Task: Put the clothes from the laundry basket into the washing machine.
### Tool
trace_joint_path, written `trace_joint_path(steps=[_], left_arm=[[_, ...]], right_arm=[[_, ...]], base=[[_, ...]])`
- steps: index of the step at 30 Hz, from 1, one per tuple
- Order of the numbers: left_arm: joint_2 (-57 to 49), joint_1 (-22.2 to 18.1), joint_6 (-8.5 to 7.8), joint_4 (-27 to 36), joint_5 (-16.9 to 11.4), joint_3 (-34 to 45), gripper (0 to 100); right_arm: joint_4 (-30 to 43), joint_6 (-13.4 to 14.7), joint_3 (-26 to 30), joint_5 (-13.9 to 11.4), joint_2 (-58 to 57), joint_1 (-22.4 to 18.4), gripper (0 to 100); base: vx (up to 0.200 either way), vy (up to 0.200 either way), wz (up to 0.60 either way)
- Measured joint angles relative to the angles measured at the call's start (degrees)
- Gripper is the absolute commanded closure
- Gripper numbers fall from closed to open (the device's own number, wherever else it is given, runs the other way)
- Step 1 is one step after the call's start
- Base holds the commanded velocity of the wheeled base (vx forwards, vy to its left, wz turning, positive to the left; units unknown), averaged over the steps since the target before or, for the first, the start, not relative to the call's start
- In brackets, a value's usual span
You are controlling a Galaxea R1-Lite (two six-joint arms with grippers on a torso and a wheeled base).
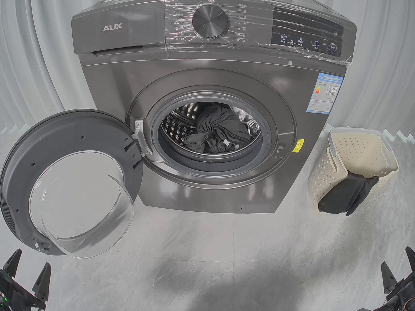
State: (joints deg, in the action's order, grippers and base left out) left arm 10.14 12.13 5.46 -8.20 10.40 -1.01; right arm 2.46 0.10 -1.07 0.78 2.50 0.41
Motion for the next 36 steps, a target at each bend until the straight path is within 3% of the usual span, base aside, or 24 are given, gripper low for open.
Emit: trace_joint_path(steps=[5,11,16,19,36], left_arm=[[-3.43,-6.10,-3.46,3.54,-0.68,0.02,0],[-6.38,-12.70,-4.29,4.53,-4.11,0.00,0],[-8.33,-12.48,-4.21,7.36,-8.77,0.00,0],[-8.89,-12.20,-4.29,8.18,-10.08,0.00,0],[-9.51,-12.08,-3.46,8.30,-9.83,0.00,0]], right_arm=[[-0.41,0.11,0.00,-0.35,-1.18,-0.60,0],[-0.74,-0.39,0.06,-1.46,-1.68,-0.79,0],[-0.94,-0.34,0.06,-1.57,-1.79,-0.82,0],[-1.01,-0.32,0.06,-1.60,-1.82,-0.85,0],[-0.96,-0.26,0.09,-1.54,-1.82,-0.85,0]], base=[[0.000,0.000,0.00],[0.000,0.000,0.00],[0.000,0.000,0.00],[0.000,0.000,0.00],[0.000,-0.141,0.00]])
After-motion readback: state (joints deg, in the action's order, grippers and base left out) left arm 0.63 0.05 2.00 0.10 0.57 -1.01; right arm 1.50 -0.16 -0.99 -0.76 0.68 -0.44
